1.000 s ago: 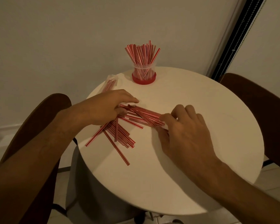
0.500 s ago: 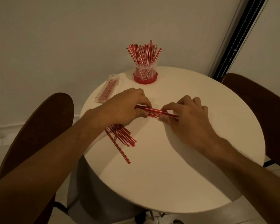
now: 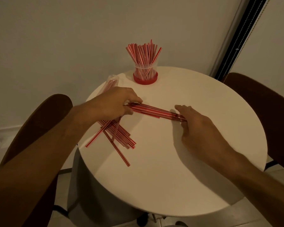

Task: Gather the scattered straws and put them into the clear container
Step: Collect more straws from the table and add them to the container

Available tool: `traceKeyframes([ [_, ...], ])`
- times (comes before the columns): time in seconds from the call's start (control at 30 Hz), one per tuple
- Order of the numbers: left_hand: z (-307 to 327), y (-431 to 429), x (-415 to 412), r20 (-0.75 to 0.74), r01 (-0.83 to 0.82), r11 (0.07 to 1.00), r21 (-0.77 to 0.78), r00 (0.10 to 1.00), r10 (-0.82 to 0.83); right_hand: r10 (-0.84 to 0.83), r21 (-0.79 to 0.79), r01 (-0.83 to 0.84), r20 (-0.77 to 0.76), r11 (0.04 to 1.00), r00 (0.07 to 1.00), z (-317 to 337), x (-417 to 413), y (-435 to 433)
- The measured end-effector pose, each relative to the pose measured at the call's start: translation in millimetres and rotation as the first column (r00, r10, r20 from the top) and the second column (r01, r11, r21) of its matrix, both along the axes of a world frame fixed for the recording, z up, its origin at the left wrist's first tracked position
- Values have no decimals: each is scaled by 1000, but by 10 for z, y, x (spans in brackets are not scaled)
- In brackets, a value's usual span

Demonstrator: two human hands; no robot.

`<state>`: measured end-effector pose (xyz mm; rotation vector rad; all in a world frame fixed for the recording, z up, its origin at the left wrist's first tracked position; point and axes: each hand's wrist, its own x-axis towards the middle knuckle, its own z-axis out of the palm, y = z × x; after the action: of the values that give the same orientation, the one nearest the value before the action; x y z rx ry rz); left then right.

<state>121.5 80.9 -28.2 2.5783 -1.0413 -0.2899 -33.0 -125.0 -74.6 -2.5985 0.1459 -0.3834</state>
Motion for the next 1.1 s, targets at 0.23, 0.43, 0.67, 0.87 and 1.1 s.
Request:
traceKeyframes([
  [0.23,-112,-195,-54,119,17,999,-49,993,-11,0,63,-3,41,998,999,42,198,103],
  [0.43,-117,-294,-89,190,11,999,-46,982,-2,-18,23,17,22,1000,1000,124,268,83],
  [0.67,-99,-323,-54,13,85,996,7,996,-85,25,-149,-40,-102,988,995,193,303,54],
  [0.87,-158,-344,-36,182,73,997,4,981,-73,28,-254,-53,-100,966,995,265,473,70],
  [1.1,-168,-436,-140,210,-14,998,-67,977,28,111,-252,-146,-150,957,982,299,702,-17],
])
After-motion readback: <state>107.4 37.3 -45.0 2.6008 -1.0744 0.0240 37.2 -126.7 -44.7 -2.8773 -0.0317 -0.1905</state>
